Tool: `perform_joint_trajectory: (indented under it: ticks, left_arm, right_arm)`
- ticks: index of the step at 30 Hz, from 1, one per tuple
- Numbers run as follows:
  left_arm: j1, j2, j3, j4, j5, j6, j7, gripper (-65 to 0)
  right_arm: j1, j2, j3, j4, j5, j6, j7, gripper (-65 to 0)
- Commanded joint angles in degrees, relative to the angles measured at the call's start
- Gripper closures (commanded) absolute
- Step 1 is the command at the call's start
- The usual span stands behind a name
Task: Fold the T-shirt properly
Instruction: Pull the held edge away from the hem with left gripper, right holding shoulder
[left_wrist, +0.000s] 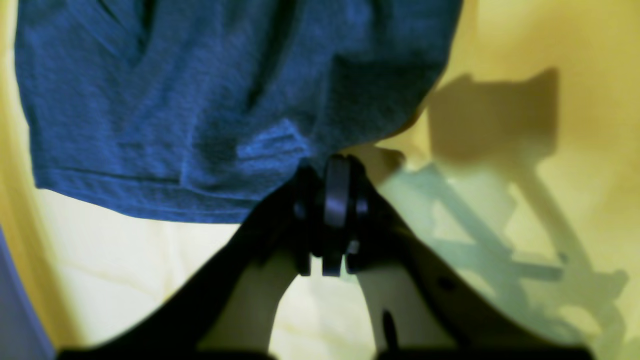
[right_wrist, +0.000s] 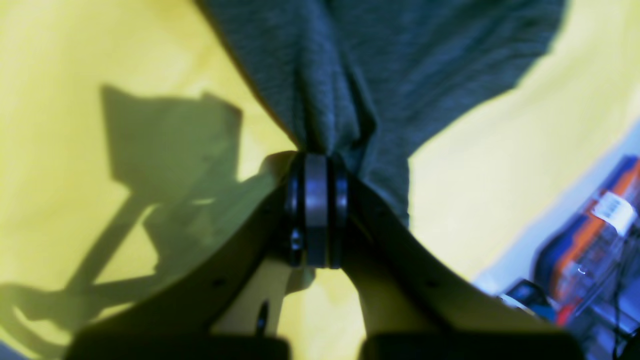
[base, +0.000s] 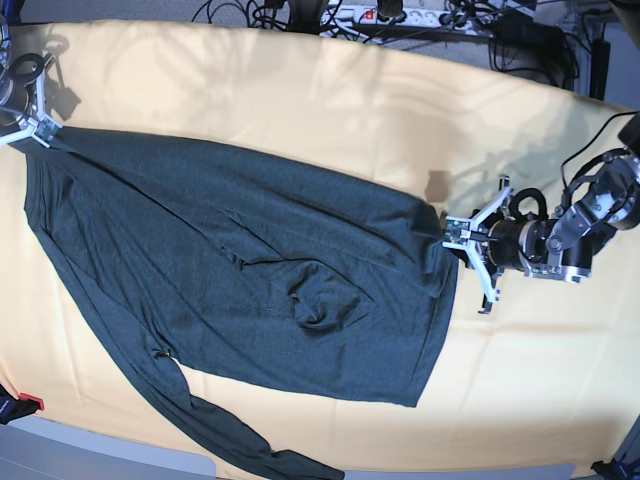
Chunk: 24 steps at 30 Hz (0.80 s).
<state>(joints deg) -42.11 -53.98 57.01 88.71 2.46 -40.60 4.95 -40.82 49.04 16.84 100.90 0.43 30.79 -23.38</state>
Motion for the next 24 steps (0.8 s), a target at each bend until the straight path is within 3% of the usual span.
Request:
perform_joint_trajectory:
  ticks: [1, 9, 15, 24]
  left_arm:
    - [-1.9, -2.1, -0.7, 1.3, -0.4, 0.6, -0.5, 0.0]
    - [-1.4, -7.5, -0.7, 2.3, -4.6, 0.6, -0.9, 0.0]
    - [0.6, -12.2, -0.7, 6.9, -6.4, 0.6, -1.1, 0.0]
    - [6.3, -19.6, -0.7, 15.3, -6.1, 0.6, -1.9, 0.0]
  right_arm:
    - [0.1, 1.6, 0.8, 0.7, -0.2, 0.2, 0.2, 0.0]
    - [-2.5, 8.8, 0.8, 0.7, 5.4, 3.1, -1.1, 0.0]
    - [-3.7, 8.9, 0.8, 0.9, 8.6, 6.5, -3.5, 0.0]
    - [-13.2, 10.2, 0.9, 6.1, 8.3, 6.5, -8.3, 0.0]
